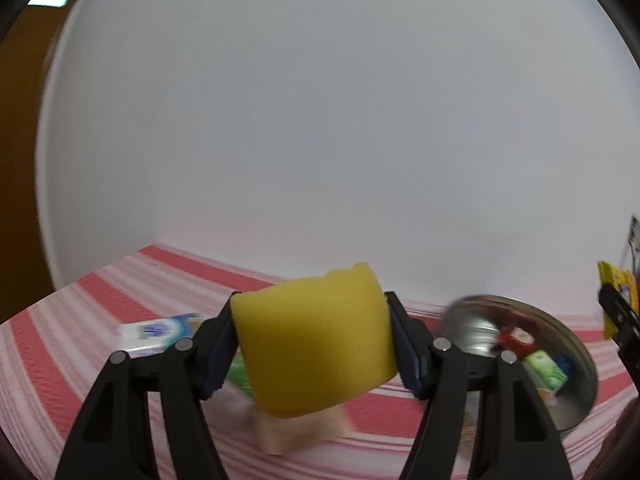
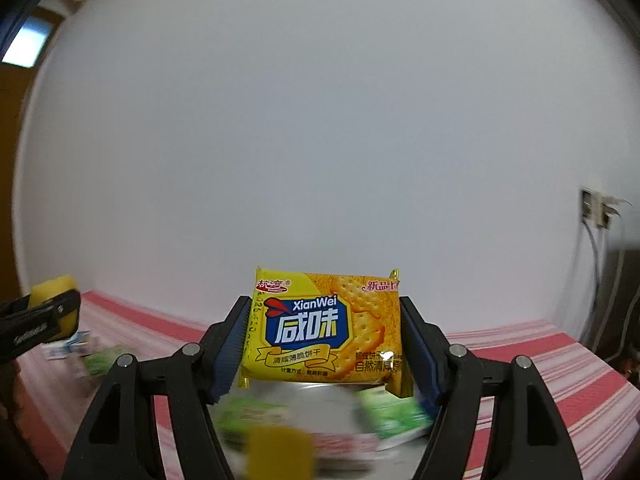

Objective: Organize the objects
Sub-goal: 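Carry sponge and cracker packet over the tin and open both grippers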

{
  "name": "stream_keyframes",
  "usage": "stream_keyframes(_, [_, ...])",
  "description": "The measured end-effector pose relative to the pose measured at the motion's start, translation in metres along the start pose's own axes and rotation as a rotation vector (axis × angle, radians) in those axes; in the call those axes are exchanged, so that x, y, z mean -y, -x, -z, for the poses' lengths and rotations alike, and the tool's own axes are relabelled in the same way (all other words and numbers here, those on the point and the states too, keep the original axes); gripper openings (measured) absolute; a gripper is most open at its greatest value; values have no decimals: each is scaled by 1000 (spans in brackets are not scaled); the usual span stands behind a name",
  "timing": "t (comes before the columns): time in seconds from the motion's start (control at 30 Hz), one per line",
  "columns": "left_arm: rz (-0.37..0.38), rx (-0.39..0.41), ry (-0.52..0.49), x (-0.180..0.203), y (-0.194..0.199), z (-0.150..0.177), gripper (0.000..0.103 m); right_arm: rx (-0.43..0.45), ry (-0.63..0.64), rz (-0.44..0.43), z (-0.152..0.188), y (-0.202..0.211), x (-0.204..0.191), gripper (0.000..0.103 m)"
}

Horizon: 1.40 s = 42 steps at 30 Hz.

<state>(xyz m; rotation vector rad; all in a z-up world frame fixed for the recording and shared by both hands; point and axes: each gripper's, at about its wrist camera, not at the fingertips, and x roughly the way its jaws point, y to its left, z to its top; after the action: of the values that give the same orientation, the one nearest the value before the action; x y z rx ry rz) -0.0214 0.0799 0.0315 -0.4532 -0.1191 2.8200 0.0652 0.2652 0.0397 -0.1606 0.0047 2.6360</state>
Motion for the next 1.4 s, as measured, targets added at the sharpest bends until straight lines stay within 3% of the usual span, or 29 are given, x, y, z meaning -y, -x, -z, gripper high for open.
stream_keyframes(0.33, [148, -68, -74, 103, -20, 9, 68, -32, -31, 124, 0, -27, 72, 73])
stream_keyframes(0.5, [158, -117, -143, 144, -36, 15, 68, -72, -65, 164, 5, -41, 94, 73])
stream_keyframes(0.8, [74, -218, -262, 181, -74, -3, 68, -183, -50, 77, 9, -49, 74, 73])
stream_keyframes(1.0, [29, -249, -316, 184, -96, -20, 68, -265, -1, -25, 11, -49, 49, 73])
stream_keyframes(1.4, [32, -377, -394, 212, -142, -16, 68, -383, 86, -144, 21, -56, 20, 73])
